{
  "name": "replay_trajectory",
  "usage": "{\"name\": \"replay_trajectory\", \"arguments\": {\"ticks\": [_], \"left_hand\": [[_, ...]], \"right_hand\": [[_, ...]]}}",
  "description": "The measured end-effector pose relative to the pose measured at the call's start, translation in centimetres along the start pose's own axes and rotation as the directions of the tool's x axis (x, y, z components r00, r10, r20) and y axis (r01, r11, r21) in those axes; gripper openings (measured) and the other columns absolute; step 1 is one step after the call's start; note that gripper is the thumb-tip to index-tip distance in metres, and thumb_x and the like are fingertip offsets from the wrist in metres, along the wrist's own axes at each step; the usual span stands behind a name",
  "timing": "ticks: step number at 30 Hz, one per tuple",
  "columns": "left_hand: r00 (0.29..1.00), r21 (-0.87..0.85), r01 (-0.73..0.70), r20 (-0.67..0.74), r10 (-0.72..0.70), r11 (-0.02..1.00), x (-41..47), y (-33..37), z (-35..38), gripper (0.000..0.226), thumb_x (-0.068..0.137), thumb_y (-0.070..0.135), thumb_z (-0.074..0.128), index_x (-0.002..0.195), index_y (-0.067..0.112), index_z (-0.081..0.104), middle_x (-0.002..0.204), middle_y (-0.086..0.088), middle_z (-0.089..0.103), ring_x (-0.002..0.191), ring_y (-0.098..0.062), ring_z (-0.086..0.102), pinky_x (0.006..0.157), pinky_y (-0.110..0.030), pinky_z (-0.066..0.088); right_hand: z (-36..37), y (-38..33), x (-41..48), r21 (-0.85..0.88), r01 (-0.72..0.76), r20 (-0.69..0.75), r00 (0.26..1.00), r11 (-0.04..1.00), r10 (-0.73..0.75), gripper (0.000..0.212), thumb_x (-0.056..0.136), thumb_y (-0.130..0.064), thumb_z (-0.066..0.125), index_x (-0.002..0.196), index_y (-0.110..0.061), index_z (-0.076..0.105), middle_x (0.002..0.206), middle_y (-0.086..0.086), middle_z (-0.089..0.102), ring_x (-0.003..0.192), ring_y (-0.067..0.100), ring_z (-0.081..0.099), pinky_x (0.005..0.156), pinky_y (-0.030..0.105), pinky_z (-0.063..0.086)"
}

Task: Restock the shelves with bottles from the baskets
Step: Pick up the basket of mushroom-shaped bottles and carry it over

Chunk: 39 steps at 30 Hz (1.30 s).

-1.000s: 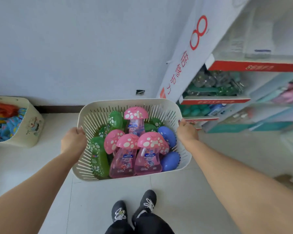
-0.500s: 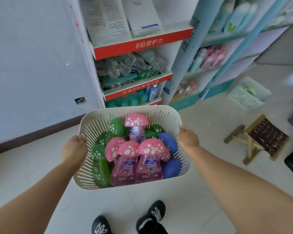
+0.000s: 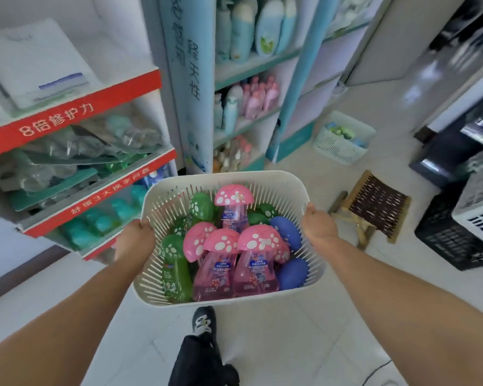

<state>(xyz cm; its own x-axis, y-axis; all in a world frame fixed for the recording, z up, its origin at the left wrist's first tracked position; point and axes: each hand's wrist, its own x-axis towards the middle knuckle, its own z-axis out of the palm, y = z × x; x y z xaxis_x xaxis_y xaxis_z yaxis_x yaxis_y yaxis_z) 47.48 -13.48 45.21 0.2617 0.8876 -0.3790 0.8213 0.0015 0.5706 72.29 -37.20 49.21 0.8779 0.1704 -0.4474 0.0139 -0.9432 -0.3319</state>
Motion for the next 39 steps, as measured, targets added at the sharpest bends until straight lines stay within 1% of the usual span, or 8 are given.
{"name": "replay_trajectory", "arguments": {"ticks": [10,17,23,27,30,34,36,39], "left_hand": [[0.984,0.054,-0.152,0.104,0.146,0.987,7.7,16.3,10.0,0.039,0.099,0.025,0.031,0.108,-0.002,0.058,0.106,-0.028,0.061,0.097,-0.045,0.059,0.087,-0.048,0.05],[0.977,0.042,-0.181,0.121,0.175,0.983,11.2,27.4,16.5,0.038,0.099,0.023,0.032,0.105,-0.002,0.06,0.104,-0.028,0.062,0.098,-0.043,0.059,0.087,-0.048,0.05],[0.983,-0.011,-0.142,0.119,0.142,0.99,13.8,35.0,23.1,0.039,0.099,0.026,0.036,0.115,-0.003,0.058,0.113,-0.026,0.06,0.107,-0.04,0.056,0.093,-0.047,0.047],[0.988,-0.012,-0.103,0.111,0.104,0.995,15.6,39.8,27.5,0.039,0.1,0.025,0.035,0.115,-0.003,0.057,0.116,-0.025,0.059,0.109,-0.04,0.055,0.095,-0.047,0.045],[0.99,-0.021,-0.084,0.114,0.086,0.996,17.3,43.4,30.3,0.038,0.1,0.022,0.034,0.115,-0.005,0.057,0.115,-0.027,0.059,0.108,-0.041,0.055,0.092,-0.045,0.045],[0.992,-0.016,-0.042,0.116,0.044,0.999,20.3,47.6,34.1,0.032,0.099,0.02,0.033,0.105,0.0,0.057,0.105,-0.028,0.06,0.095,-0.043,0.059,0.084,-0.051,0.051],[0.992,-0.049,0.0,0.126,0.006,0.999,21.6,49.3,35.9,0.033,0.1,0.023,0.035,0.112,0.001,0.057,0.111,-0.024,0.06,0.102,-0.041,0.058,0.088,-0.043,0.049],[0.988,-0.069,0.055,0.145,-0.045,0.996,23.0,51.5,38.2,0.037,0.101,0.026,0.034,0.122,0.001,0.053,0.116,-0.023,0.058,0.108,-0.039,0.056,0.084,-0.034,0.043]], "right_hand": [[-8.7,1.4,12.9,0.029,-0.086,-0.048,0.995,0.996,0.087,0.045,0.104,-0.016,0.017,0.133,0.007,0.041,0.129,0.031,0.051,0.123,0.041,0.047,0.104,0.042,0.033],[-13.9,2.9,23.8,0.07,-0.077,-0.064,0.995,0.995,0.082,0.045,0.103,-0.021,0.017,0.125,0.005,0.046,0.122,0.03,0.054,0.114,0.041,0.051,0.094,0.041,0.039],[-18.5,3.2,34.2,0.03,-0.089,-0.075,0.993,0.996,0.091,0.042,0.103,-0.012,0.017,0.14,0.004,0.028,0.136,0.03,0.043,0.12,0.04,0.049,0.104,0.044,0.033],[-20.6,3.4,41.7,0.02,-0.092,-0.088,0.992,0.996,0.094,0.035,0.099,-0.005,0.023,0.131,0.002,0.038,0.113,0.022,0.053,0.114,0.039,0.052,0.111,0.051,0.025],[-22.3,3.0,46.7,-0.055,-0.088,-0.048,0.995,0.995,0.085,0.04,0.101,-0.01,0.02,0.13,0.005,0.043,0.122,0.028,0.056,0.12,0.039,0.05,0.113,0.048,0.021],[-23.9,2.1,53.9,-0.048,-0.088,-0.006,0.996,0.995,0.088,0.046,0.103,-0.02,0.017,0.134,0.002,0.043,0.131,0.028,0.051,0.123,0.039,0.047,0.108,0.047,0.031],[-24.7,1.3,57.2,-0.006,-0.091,0.008,0.996,0.996,0.091,0.048,0.103,-0.022,0.017,0.133,0.004,0.043,0.131,0.029,0.05,0.122,0.04,0.048,0.106,0.045,0.035],[-25.5,0.3,61.7,0.027,-0.086,0.016,0.996,0.996,0.086,0.057,0.104,-0.028,0.014,0.127,0.009,0.05,0.129,0.032,0.052,0.122,0.04,0.049,0.104,0.041,0.034]]}}
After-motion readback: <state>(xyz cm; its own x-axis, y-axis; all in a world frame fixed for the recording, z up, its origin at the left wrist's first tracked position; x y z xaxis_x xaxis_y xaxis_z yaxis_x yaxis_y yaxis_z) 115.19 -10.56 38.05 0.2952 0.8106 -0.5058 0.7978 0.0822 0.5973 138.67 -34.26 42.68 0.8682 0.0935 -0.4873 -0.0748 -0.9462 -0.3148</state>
